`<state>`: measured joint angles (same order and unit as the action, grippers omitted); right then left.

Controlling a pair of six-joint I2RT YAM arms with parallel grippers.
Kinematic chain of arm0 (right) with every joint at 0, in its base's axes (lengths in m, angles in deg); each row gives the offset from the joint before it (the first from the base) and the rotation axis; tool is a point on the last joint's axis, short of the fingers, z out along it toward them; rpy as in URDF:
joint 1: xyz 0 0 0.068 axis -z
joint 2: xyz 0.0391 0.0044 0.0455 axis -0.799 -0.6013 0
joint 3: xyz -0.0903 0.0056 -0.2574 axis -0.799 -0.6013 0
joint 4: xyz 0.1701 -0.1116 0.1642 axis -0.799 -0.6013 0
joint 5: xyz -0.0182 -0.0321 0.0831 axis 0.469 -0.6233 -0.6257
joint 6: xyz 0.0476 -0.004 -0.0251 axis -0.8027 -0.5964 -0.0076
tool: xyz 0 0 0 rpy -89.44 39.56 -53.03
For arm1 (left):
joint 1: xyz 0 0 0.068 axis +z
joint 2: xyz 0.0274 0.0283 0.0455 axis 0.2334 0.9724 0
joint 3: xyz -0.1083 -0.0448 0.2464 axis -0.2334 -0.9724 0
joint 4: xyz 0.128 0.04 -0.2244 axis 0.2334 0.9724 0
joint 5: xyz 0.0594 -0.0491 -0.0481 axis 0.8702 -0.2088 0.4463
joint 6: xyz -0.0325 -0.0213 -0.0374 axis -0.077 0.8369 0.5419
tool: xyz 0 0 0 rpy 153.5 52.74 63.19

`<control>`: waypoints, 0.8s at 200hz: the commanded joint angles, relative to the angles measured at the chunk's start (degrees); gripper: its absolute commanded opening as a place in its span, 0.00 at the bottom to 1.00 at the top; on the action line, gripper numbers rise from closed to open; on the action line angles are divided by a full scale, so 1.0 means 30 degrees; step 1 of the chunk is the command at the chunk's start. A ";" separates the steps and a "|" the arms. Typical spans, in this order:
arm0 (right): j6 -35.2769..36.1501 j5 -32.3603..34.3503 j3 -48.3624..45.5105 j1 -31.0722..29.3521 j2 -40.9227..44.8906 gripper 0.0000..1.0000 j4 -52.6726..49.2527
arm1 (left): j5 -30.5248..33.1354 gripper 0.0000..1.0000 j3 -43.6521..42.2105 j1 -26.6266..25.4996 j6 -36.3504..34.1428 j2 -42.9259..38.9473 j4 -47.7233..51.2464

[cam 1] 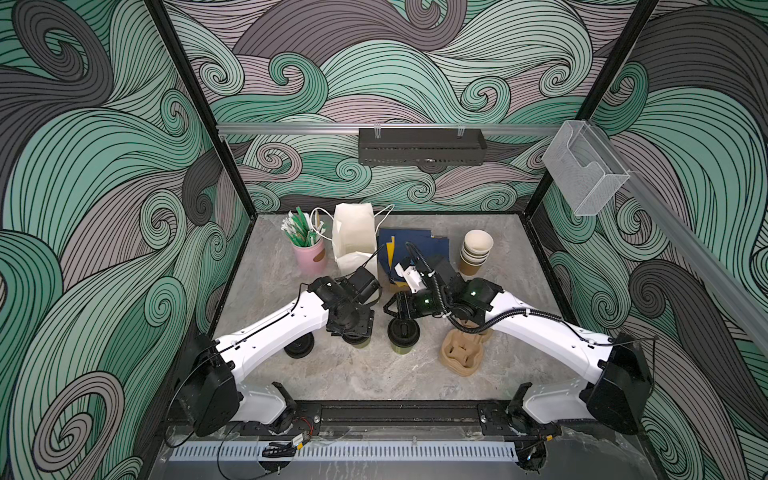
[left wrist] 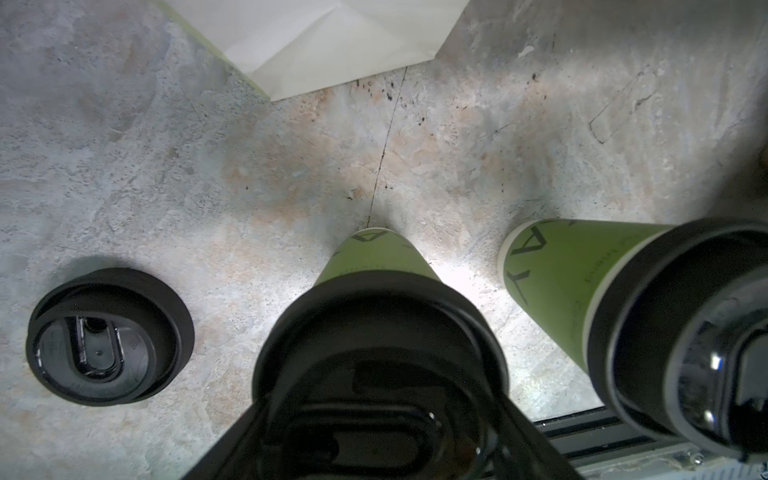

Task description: Pack the takeout coffee

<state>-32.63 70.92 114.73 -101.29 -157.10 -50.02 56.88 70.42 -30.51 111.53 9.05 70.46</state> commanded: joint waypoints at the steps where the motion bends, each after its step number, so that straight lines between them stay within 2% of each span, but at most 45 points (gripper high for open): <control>1: -0.0188 -0.0241 -0.0022 0.0106 -0.0152 0.54 0.0246 | 0.0355 0.73 0.0598 0.0109 -0.0425 -0.0458 0.1384; 97: 0.0250 -0.0372 0.0136 0.0102 -0.0035 0.54 -0.0454 | -0.1691 0.72 -0.0513 0.0109 -0.1291 -0.2194 0.3982; 160: 0.0498 -0.0899 0.0447 -0.0599 -0.0267 0.53 -0.1281 | -0.1699 0.72 -0.0882 0.0108 -0.1796 -0.1611 0.3332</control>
<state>-32.10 69.41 114.77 -101.92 -157.10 -52.34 52.05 67.80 -30.49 107.77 3.30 79.94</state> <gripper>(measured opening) 0.529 0.721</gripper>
